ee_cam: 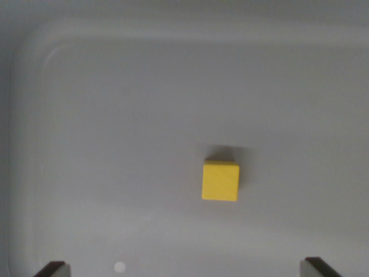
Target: Pick yellow cube
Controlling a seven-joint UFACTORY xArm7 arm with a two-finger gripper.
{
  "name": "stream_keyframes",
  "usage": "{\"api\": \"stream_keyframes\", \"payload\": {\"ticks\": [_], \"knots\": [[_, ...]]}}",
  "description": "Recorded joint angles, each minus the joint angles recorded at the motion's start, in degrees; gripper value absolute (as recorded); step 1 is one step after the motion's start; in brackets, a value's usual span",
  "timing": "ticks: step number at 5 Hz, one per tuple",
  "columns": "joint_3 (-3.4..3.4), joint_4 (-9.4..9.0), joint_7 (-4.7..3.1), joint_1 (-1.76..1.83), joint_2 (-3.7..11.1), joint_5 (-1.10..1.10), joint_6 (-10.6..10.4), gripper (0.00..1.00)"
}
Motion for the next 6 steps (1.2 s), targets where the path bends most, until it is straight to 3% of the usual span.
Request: {"api": "stream_keyframes", "payload": {"ticks": [3, 4, 5, 6], "knots": [[-0.07, -1.0, -0.19, 0.02, 0.54, -0.01, -1.4, 0.0], [-0.15, -2.19, -0.42, 0.03, 1.19, -0.03, -3.1, 0.0], [-0.15, -2.19, -0.42, 0.03, 1.19, -0.03, -3.1, 0.0], [-0.24, -3.55, -0.68, 0.05, 1.93, -0.04, -5.0, 0.0]]}}
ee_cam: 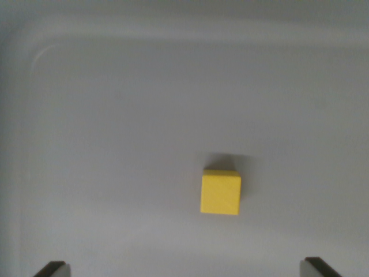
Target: Pick yellow cube
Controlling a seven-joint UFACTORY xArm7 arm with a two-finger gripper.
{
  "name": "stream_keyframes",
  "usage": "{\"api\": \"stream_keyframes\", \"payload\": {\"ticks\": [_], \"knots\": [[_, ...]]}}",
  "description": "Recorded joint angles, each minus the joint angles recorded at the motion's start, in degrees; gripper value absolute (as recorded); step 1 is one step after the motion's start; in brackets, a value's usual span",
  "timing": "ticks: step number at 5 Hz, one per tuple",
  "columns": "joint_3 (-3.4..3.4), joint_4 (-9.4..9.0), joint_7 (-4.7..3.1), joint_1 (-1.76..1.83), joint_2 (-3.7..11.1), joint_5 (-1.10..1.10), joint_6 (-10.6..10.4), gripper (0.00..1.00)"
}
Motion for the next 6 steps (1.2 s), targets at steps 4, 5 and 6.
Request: {"api": "stream_keyframes", "payload": {"ticks": [4, 5, 6], "knots": [[-0.21, -3.14, -0.6, 0.05, 1.7, -0.04, -4.4, 0.0], [-0.21, -3.14, -0.6, 0.05, 1.7, -0.04, -4.4, 0.0], [-0.32, -4.78, -0.91, 0.07, 2.6, -0.06, -6.7, 0.0]]}}
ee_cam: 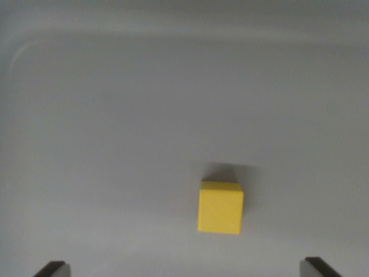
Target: Pick yellow cube
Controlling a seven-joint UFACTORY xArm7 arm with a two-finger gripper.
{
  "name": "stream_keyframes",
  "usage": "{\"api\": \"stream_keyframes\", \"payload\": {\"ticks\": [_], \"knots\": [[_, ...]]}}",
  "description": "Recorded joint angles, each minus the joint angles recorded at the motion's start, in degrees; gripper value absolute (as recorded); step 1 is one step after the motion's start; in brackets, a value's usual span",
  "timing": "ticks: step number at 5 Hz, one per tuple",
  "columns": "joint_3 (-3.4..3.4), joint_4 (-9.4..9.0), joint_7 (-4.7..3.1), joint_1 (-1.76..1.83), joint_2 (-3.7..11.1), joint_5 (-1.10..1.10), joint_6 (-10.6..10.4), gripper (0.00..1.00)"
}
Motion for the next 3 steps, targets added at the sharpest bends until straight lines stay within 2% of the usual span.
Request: {"api": "stream_keyframes", "payload": {"ticks": [1, 2, 3], "knots": [[0.0, 0.0, 0.0, 0.0, 0.0, 0.0, 0.0, 0.0], [-0.12, -1.83, -0.35, 0.03, 0.99, -0.02, -2.6, 0.0], [-0.12, -1.83, -0.35, 0.03, 0.99, -0.02, -2.6, 0.0]]}}
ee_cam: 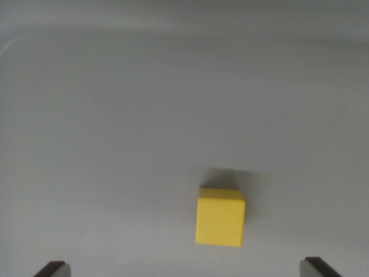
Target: Pick yellow cube
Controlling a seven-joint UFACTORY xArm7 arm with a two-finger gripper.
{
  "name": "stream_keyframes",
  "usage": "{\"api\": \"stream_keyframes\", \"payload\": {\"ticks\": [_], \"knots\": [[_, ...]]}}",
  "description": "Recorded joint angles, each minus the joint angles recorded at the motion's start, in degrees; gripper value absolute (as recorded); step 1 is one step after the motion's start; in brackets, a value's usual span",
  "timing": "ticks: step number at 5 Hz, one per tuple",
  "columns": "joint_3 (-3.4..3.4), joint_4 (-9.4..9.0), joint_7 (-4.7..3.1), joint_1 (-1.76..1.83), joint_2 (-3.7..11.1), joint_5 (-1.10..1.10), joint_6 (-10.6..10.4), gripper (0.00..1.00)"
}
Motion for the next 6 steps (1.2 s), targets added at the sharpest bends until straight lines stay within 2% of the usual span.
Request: {"api": "stream_keyframes", "payload": {"ticks": [1, 2, 3, 4, 5, 6], "knots": [[-0.13, -1.87, -0.36, 0.03, 1.02, -0.02, -2.6, 0.0], [-0.13, -1.87, -0.36, 0.03, 1.02, -0.02, -2.6, 0.0], [-0.26, -3.78, -0.72, 0.06, 2.06, -0.05, -5.3, 0.0], [-0.26, -3.78, -0.72, 0.06, 2.06, -0.05, -5.3, 0.0], [-0.39, -5.72, -1.09, 0.09, 3.11, -0.07, -8.0, 0.0], [-0.39, -5.72, -1.09, 0.09, 3.11, -0.07, -8.0, 0.0]]}}
